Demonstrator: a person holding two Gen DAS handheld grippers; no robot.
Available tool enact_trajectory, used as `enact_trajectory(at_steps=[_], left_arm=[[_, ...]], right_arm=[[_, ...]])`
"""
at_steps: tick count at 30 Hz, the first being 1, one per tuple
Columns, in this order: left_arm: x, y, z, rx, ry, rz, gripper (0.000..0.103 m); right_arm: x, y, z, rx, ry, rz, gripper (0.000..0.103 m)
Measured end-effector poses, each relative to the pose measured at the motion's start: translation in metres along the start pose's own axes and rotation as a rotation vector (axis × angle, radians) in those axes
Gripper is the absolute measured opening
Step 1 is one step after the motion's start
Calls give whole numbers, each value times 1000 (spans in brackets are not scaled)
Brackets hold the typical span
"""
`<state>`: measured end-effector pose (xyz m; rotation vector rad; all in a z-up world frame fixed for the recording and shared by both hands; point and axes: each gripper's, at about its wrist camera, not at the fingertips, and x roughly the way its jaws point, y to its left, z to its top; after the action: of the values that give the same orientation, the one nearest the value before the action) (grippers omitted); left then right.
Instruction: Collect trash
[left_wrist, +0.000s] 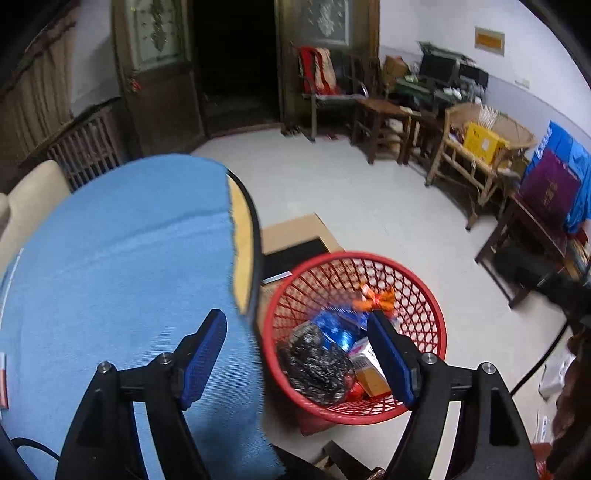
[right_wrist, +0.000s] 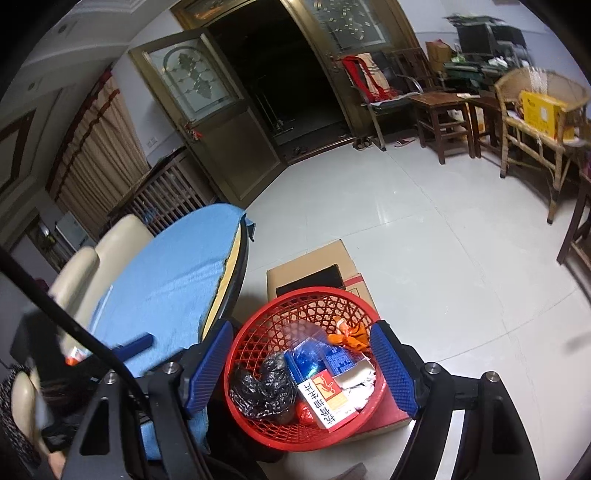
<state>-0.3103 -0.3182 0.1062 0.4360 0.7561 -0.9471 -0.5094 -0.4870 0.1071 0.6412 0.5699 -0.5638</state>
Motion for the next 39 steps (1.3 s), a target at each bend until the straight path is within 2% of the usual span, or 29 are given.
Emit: enact_trajectory(at_steps=[5,7,8,9,16,22,28,31,39], left_arm=[[-34,19,-6,-48,-64,53,79],[-45,28,-10,-77,-83,83,83],[-52,35,-14,-98,-86,106,92],[-55,39,-17,-110,-88,119,95],[-89,71,-44,-164,-144,210,96],[-89,91,-58,-230,-145,171,97],[-80,93,-63,-242,-112,226,98],[-78,94,-66,-241,-114,231,98],[-78,91,-71,-238,-103,178,98]], right_arm=[[5,30,-13,-88,1,-70,87],[7,44,-22,-136,-1,-112,97],[9,50,-27,-158,0,-126,97],[10,54,-30,-175,3,-133,97],[34,74,-55,-213,57,-189,97],[39,90,-66,-218,64,-219,97],[35,98,-68,-260,21,-241,99],[35,96,-67,-273,9,-260,100],[33,95,-65,-283,8,-266,100]])
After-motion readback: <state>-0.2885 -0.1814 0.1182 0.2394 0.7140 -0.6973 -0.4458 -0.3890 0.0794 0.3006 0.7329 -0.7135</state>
